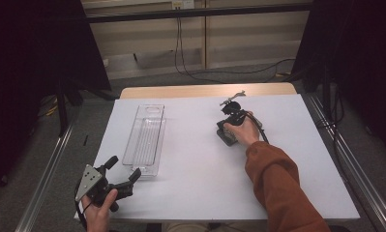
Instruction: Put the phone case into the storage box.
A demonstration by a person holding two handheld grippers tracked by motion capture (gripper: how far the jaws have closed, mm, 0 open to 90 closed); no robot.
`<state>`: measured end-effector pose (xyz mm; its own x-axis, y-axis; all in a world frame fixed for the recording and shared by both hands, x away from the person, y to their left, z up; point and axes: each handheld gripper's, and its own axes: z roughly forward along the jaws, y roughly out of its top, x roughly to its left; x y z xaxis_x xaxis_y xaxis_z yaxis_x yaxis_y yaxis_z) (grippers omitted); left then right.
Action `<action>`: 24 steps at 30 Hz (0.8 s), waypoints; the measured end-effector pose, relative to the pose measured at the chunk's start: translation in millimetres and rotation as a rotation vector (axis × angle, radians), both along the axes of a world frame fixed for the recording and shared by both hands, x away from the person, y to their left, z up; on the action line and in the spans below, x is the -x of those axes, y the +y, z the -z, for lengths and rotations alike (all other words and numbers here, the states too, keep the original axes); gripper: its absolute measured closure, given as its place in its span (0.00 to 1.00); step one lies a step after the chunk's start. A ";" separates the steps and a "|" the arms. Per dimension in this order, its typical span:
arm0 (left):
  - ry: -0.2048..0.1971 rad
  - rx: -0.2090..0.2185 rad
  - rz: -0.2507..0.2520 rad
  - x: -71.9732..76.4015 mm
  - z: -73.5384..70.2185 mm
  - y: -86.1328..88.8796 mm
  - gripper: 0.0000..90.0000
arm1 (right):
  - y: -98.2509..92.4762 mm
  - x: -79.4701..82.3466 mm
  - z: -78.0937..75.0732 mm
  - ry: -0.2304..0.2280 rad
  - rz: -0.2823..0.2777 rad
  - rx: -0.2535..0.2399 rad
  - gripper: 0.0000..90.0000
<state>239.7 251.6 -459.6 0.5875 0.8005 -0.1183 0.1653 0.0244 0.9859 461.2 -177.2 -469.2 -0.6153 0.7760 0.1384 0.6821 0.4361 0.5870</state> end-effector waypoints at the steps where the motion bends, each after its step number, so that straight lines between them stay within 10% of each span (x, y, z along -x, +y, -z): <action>1: 0.000 0.001 -0.001 0.0 0.1 0.2 0.03 | 2.1 -0.4 1.5 -0.009 -0.016 0.004 1.00; 24: -0.001 0.003 -0.007 -0.2 0.1 0.8 0.03 | -1.3 8.6 4.9 0.020 -0.033 -0.004 1.00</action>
<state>239.9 252.4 -459.7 0.5820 0.8043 -0.1201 0.1641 0.0285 0.9860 452.6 -178.5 -474.1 -0.6376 0.7548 0.1540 0.6790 0.4562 0.5751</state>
